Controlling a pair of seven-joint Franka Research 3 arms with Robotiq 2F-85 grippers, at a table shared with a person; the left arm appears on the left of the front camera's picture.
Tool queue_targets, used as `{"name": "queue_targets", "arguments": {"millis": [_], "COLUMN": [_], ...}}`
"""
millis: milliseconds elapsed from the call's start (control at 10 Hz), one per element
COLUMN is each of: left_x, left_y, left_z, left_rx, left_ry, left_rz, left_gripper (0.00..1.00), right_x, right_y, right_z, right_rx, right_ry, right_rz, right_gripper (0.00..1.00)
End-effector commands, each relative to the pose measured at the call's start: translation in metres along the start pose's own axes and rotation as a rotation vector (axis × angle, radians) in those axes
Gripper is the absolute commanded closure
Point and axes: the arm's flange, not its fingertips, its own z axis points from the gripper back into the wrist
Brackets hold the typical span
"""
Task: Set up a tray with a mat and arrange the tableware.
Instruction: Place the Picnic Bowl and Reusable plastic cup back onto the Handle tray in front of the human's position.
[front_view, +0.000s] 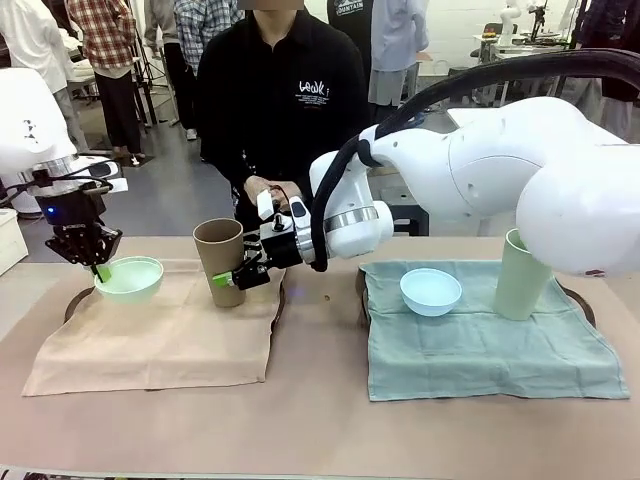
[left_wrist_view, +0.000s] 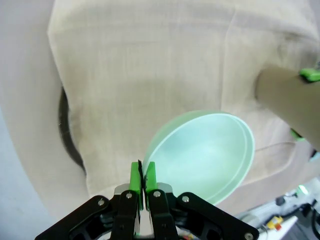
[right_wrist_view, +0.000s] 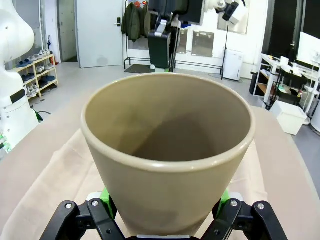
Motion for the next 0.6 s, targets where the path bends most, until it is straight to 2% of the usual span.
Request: {"name": "queue_targets", "arguments": {"millis": [0, 500], "left_x": [0.005, 0.020], "left_y": [-0.007, -0.006], "left_z": [-0.011, -0.037], "left_rx": [-0.016, -0.061], "left_ry": [-0.032, -0.047], "left_rz": [0.023, 0.044], "left_gripper": [0.96, 0.96], "right_x": [0.004, 0.004], "right_y": [-0.006, -0.007], "right_z": [-0.003, -0.005], "right_rx": [0.020, 0.029], "right_ry": [-0.001, 0.011], "right_rz": [0.004, 0.002], "right_gripper": [0.15, 0.15]}}
